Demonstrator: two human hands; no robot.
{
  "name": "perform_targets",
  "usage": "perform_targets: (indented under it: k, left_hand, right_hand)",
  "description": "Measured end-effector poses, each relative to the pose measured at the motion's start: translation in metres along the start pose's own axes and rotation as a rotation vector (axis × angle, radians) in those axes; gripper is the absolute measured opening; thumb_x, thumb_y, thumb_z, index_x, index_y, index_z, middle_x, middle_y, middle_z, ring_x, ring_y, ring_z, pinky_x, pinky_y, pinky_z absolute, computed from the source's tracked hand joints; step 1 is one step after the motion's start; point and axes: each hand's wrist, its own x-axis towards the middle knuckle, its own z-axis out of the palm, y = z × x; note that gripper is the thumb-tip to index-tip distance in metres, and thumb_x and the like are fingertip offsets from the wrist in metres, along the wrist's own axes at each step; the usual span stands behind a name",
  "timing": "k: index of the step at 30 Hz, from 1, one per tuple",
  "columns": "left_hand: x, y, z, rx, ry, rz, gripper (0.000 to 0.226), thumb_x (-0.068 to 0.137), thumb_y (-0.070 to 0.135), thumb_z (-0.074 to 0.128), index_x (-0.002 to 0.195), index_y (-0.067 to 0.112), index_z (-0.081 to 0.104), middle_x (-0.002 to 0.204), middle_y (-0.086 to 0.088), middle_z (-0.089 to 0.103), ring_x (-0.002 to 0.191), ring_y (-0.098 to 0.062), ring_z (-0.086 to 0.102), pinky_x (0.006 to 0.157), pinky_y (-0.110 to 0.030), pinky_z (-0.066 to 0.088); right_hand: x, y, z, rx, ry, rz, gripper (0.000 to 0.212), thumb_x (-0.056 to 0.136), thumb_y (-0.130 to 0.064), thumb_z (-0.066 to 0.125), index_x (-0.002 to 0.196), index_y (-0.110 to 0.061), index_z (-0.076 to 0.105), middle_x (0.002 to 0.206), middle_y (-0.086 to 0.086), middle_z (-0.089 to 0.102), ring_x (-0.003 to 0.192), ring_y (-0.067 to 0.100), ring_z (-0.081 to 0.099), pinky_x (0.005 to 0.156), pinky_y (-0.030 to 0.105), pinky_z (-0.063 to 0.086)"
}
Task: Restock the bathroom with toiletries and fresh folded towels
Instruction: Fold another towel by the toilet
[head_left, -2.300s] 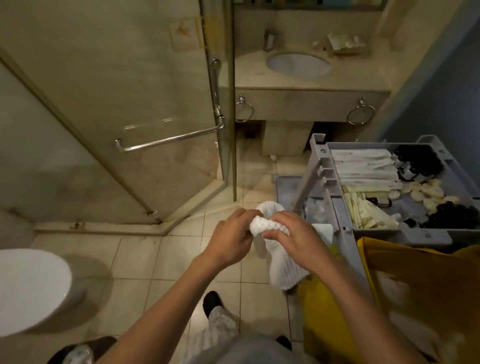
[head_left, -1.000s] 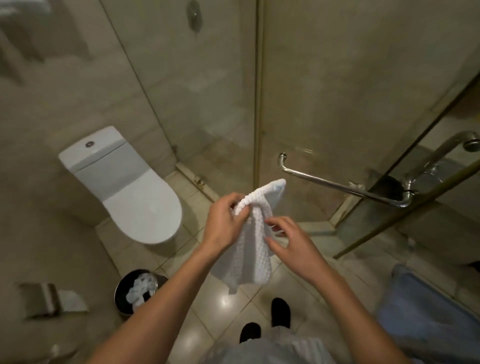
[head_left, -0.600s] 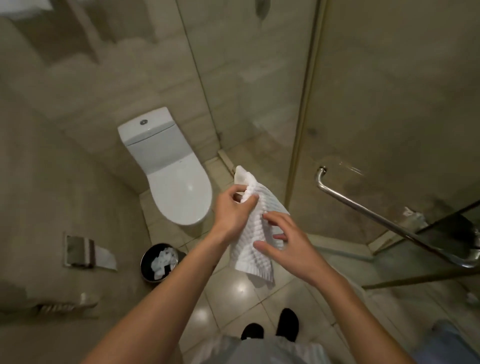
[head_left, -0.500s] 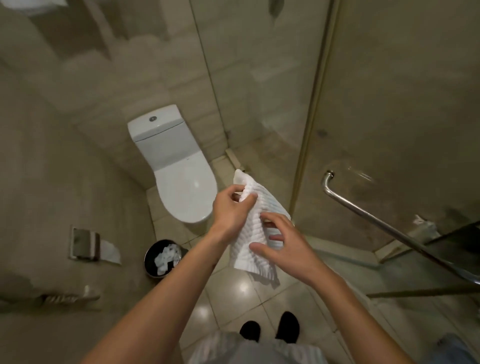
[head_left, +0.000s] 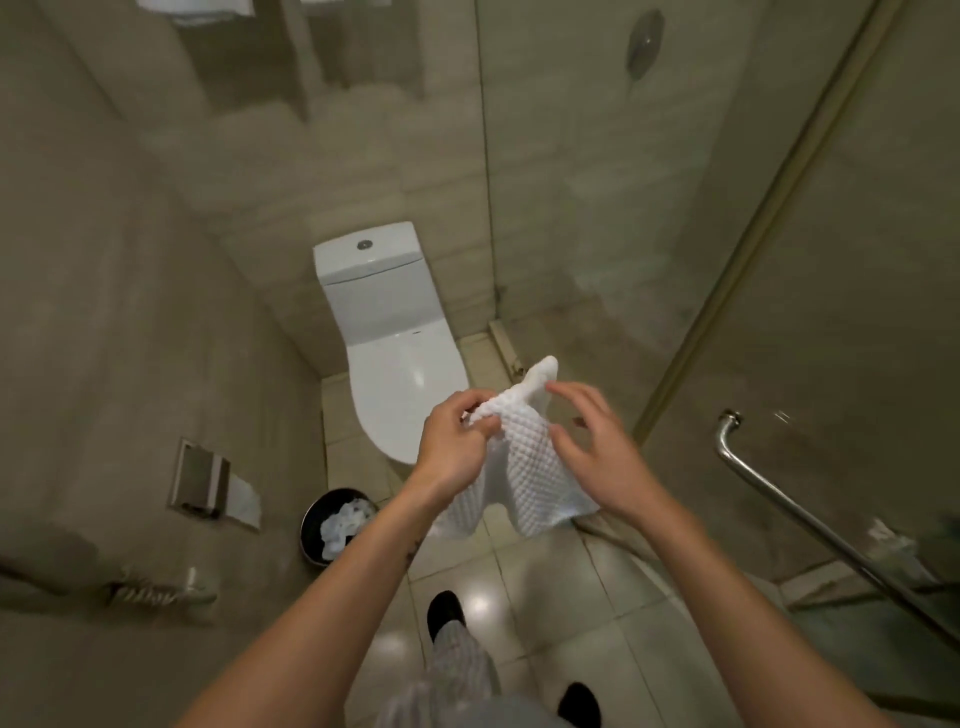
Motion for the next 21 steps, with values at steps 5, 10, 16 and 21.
perform_targets:
  k: [5, 10, 16, 21]
  left_hand:
    - [0.033, -0.003, -0.049, 0.106, -0.074, 0.237, 0.026, 0.090, -0.001, 0.059, 0.096, 0.022, 0.068, 0.100, 0.006, 0.063, 0.093, -0.007, 0.057, 0.079, -0.009, 0.039]
    - [0.073, -0.007, -0.097, 0.086, -0.051, 0.381, 0.035, 0.086, -0.006, 0.057, 0.091, 0.028, 0.066, 0.097, 0.005, 0.062, 0.097, -0.015, 0.058, 0.087, -0.027, 0.043]
    - [0.111, -0.027, -0.142, 0.140, 0.163, 0.314, 0.033, 0.093, 0.004, 0.053, 0.095, 0.034, 0.065, 0.108, 0.018, 0.063, 0.108, -0.010, 0.047, 0.102, -0.038, 0.034]
    - [0.138, -0.050, -0.156, 0.285, 0.159, 0.135, 0.024, 0.096, 0.019, 0.050, 0.115, 0.030, 0.062, 0.127, 0.003, 0.057, 0.122, -0.022, 0.038, 0.099, -0.034, 0.028]
  right_hand:
    - [0.054, -0.020, 0.021, -0.272, -0.018, -0.073, 0.050, 0.088, 0.005, 0.050, 0.132, -0.018, 0.059, 0.138, 0.002, 0.053, 0.131, 0.018, 0.040, 0.113, 0.030, 0.030]
    - [0.089, -0.048, 0.047, -0.477, -0.215, 0.071, 0.029, 0.080, -0.029, 0.054, 0.105, -0.018, 0.064, 0.107, 0.005, 0.069, 0.106, 0.030, 0.061, 0.081, 0.033, 0.044]
    - [0.109, -0.061, 0.076, -0.273, -0.101, 0.058, 0.032, 0.091, -0.029, 0.066, 0.069, -0.038, 0.045, 0.066, -0.021, 0.054, 0.066, -0.007, 0.050, 0.058, 0.012, 0.036]
    - [0.133, -0.084, 0.102, -0.124, -0.040, 0.012, 0.004, 0.092, -0.031, 0.065, 0.093, -0.035, 0.065, 0.086, -0.019, 0.069, 0.082, -0.006, 0.063, 0.066, 0.012, 0.045]
